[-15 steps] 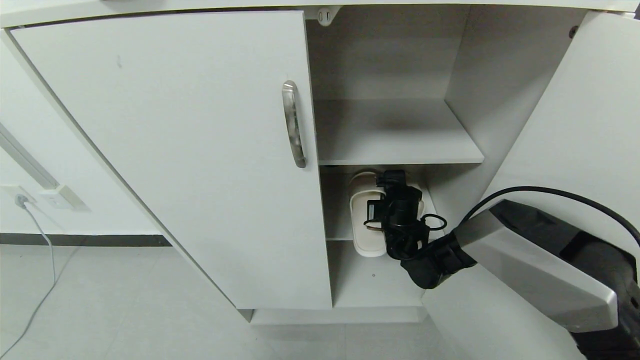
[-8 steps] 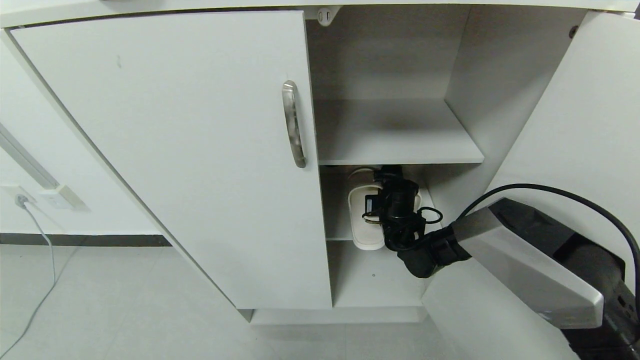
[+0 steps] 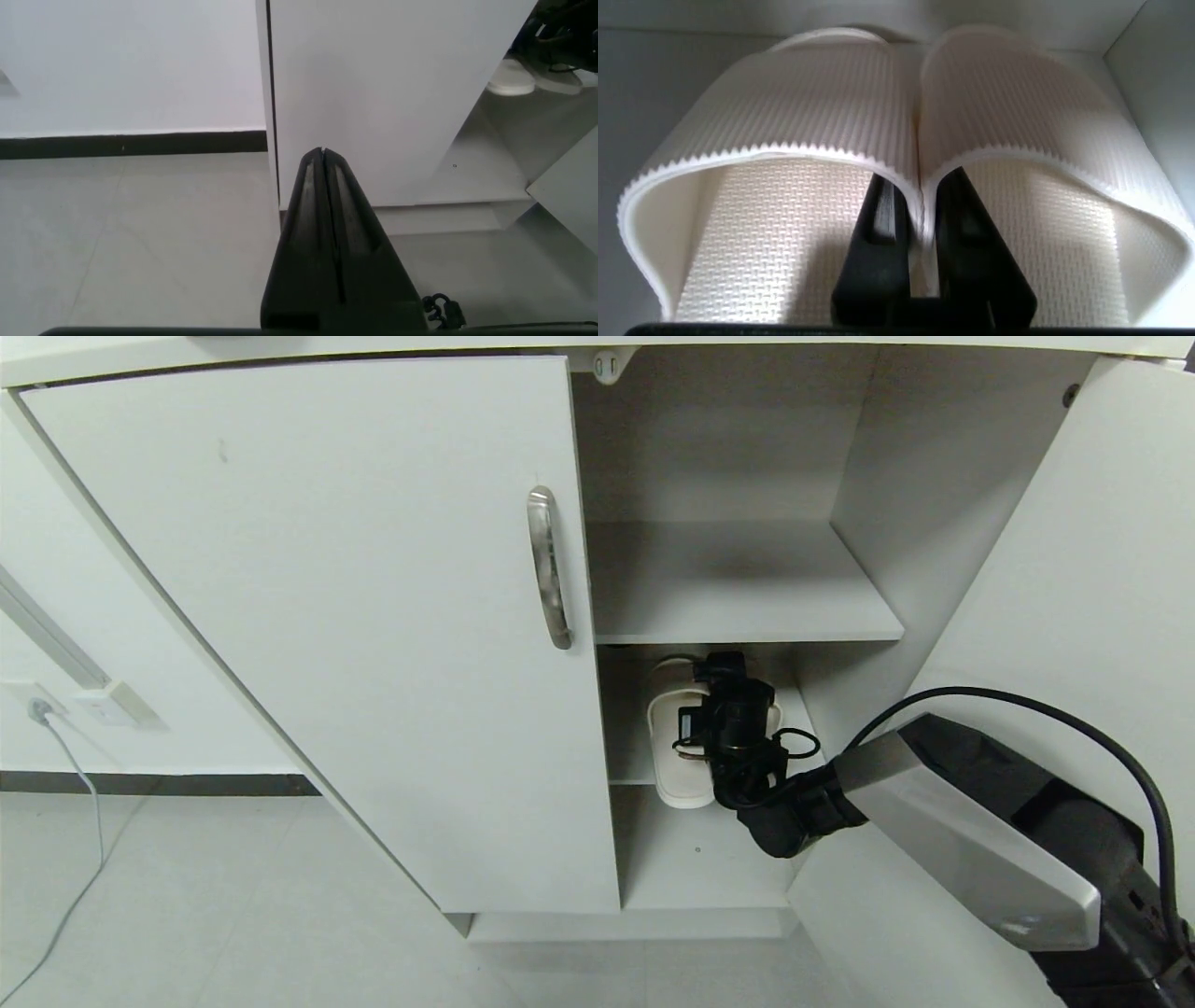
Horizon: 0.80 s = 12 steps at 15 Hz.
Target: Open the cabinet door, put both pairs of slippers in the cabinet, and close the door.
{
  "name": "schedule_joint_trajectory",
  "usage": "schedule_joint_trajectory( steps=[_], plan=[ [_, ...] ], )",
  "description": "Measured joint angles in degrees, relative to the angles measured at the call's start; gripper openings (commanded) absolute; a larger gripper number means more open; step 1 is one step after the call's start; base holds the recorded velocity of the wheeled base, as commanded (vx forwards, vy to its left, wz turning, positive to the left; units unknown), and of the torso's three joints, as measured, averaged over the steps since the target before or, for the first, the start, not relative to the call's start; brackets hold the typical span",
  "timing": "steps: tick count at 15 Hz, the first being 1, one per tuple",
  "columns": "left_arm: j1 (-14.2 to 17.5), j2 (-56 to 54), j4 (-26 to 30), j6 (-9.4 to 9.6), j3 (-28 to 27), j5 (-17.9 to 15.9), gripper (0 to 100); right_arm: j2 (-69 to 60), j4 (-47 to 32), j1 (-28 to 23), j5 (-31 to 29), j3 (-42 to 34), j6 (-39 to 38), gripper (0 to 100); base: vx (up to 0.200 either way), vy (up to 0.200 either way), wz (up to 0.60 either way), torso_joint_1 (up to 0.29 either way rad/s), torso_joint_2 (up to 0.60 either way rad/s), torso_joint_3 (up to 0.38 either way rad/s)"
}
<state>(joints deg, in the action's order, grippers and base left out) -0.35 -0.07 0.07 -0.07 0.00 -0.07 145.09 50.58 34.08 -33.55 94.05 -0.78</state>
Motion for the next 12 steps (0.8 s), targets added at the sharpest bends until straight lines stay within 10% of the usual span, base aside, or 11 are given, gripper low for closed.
schedule_joint_trajectory(
  steps=[1,12],
  plan=[
    [0.0,0.0,0.0,0.02,0.0,0.0,0,0.0,0.0,0.0,0.0,0.0,0.0,100,0.000,0.000,0.00,0.000,0.00,0.000],
    [0.0,0.0,0.0,-0.11,0.0,1.4,0,-4.8,5.8,1.9,-0.6,-11.7,-0.1,100,0.000,0.000,0.00,0.000,0.00,0.000]
  ],
)
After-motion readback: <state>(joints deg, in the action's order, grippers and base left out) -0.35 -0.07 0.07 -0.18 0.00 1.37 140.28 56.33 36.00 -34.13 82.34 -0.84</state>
